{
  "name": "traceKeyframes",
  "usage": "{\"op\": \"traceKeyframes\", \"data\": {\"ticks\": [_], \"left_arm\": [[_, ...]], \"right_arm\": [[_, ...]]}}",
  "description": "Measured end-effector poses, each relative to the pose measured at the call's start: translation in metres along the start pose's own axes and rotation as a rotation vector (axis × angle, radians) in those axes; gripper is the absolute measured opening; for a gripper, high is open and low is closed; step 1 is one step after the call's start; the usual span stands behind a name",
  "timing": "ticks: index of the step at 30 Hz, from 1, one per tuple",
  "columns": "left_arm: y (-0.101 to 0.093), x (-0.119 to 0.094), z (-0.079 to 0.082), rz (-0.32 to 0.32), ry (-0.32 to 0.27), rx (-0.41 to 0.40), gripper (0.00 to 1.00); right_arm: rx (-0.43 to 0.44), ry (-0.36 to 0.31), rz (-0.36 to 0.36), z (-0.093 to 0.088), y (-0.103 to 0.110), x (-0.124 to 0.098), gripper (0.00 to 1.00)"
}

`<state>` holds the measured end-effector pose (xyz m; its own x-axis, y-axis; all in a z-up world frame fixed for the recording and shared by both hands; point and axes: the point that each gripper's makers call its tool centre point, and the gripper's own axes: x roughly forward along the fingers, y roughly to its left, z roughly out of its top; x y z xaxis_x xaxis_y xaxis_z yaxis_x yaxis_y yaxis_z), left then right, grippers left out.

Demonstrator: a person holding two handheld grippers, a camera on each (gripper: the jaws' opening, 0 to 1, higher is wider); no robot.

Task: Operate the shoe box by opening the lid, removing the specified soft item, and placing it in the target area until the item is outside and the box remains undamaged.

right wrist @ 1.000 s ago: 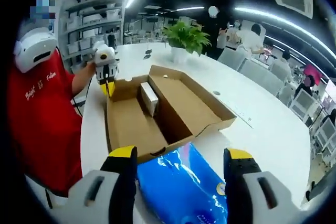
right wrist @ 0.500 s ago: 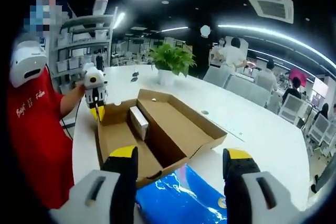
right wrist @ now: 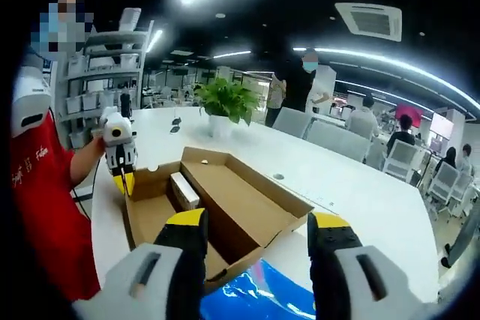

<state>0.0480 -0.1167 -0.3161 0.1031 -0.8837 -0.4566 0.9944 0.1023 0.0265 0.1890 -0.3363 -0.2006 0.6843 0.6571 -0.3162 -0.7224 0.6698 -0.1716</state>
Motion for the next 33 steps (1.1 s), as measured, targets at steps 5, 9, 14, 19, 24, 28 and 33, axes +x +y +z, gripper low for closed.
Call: {"op": "traceKeyframes", "data": {"ticks": [5, 9, 14, 19, 24, 28, 33], "left_arm": [[0.0, -0.001, 0.0, 0.005, -0.002, 0.002, 0.01], [0.001, -0.001, 0.0, 0.003, -0.005, 0.001, 0.01], [0.002, -0.002, 0.0, -0.001, -0.004, -0.003, 0.01], [0.003, -0.002, 0.0, -0.001, -0.003, -0.007, 0.01], [0.003, -0.002, 0.001, 0.002, -0.004, -0.008, 0.01], [0.003, -0.002, 0.001, -0.004, -0.007, -0.009, 0.01], [0.002, -0.002, 0.002, -0.005, -0.014, -0.009, 0.01]], "right_arm": [[0.066, -0.015, 0.014, 0.002, 0.006, 0.0, 0.51], [0.036, -0.018, 0.011, 0.003, 0.015, 0.005, 0.45], [0.011, -0.05, -0.002, 0.006, 0.023, 0.015, 0.48], [-0.019, -0.066, -0.022, -0.001, 0.025, 0.023, 0.43], [-0.069, -0.075, -0.046, -0.007, 0.027, 0.032, 0.43], [-0.05, -0.091, -0.041, -0.005, 0.031, 0.035, 0.43], [0.015, -0.13, -0.048, 0.004, 0.032, 0.032, 0.47]]}}
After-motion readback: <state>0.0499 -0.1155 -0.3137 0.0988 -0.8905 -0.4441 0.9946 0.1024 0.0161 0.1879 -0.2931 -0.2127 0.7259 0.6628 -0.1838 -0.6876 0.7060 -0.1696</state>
